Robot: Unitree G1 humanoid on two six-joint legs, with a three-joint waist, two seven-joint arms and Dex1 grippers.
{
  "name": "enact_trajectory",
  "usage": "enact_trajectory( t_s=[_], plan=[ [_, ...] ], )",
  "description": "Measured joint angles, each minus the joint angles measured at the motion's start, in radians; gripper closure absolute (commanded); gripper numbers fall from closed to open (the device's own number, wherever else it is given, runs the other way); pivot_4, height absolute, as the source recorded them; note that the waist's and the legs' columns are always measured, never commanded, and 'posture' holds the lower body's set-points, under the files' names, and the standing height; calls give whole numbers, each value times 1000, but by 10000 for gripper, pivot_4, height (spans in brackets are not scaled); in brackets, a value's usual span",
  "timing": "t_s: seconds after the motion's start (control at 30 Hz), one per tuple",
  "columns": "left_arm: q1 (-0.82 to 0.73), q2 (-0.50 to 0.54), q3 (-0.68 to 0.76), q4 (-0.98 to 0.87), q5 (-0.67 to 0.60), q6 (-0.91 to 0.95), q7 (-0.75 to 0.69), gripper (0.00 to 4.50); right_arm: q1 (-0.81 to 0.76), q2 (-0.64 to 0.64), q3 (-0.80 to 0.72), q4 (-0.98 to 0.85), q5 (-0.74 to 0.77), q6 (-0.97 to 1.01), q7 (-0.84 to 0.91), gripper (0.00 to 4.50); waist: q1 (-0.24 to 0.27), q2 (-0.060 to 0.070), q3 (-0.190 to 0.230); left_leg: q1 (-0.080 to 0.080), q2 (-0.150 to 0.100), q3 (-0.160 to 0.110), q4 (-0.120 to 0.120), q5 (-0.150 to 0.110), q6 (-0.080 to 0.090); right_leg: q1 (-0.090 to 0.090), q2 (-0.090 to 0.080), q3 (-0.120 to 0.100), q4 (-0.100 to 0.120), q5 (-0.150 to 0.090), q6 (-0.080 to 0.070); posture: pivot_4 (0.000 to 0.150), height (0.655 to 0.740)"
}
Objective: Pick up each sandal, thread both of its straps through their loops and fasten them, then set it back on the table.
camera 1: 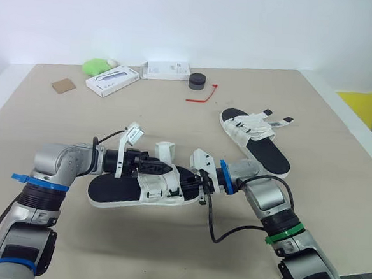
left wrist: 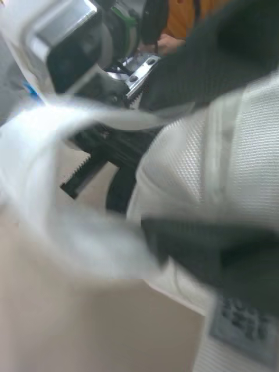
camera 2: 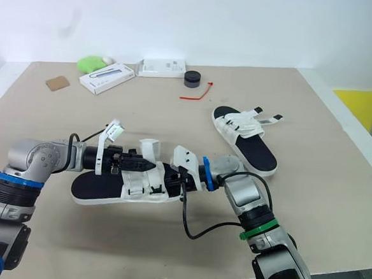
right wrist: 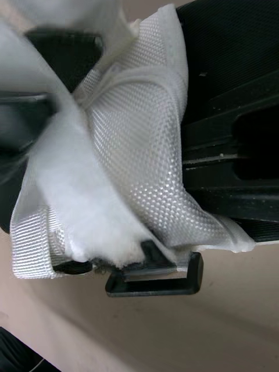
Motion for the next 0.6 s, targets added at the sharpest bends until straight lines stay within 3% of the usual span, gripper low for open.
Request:
enact_trajectory(
  t_s=[0.33,0.6],
  plan=[
    [-42,-32,93,10,-125,252,48,12705,0,1,0,-1,0,0,1,45000,-1,0,0,0,0,0,0,0,0,0,0,0,0,0,0,1500,7400],
    [31,-61,94,-144,-164,277,88,12705,3,2,0,-2,0,0,-5,45000,-1,0,0,0,0,0,0,0,-1,0,0,0,0,0,0,1500,7400]
  ],
)
